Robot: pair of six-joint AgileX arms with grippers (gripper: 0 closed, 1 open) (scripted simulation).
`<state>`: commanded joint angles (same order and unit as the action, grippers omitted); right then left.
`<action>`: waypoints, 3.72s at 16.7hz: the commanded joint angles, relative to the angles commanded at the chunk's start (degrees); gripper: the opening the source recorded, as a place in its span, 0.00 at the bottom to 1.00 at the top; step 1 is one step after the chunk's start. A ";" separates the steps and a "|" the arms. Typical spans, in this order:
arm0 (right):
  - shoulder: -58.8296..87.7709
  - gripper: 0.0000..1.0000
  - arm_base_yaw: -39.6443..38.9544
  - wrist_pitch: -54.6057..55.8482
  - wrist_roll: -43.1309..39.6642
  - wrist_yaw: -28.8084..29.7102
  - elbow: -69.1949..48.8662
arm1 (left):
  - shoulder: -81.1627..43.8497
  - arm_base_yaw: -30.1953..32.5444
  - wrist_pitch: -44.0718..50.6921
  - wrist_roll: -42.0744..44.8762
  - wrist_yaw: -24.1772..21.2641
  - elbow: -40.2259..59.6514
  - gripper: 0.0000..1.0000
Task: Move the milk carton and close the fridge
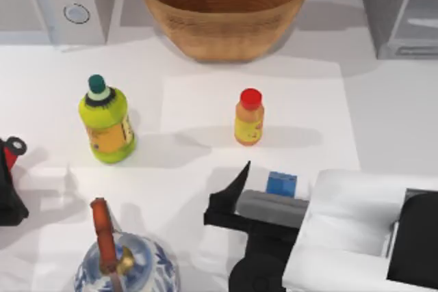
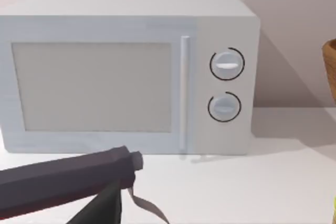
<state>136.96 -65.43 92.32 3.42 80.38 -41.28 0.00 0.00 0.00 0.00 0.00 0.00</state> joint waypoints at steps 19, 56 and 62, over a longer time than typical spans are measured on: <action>0.01 0.00 0.02 0.03 -0.02 -0.02 -0.01 | 0.00 0.00 0.00 0.00 0.00 0.00 1.00; -46.49 0.00 57.91 -24.89 -2.48 -71.21 15.99 | 0.00 0.00 0.00 0.00 0.00 0.00 1.00; -50.73 0.00 64.60 -28.48 -2.51 -78.12 18.91 | 0.00 0.00 0.00 0.00 0.00 0.00 1.00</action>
<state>86.23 -0.83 63.84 0.91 2.26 -22.37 0.00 0.00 0.00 0.00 0.00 0.00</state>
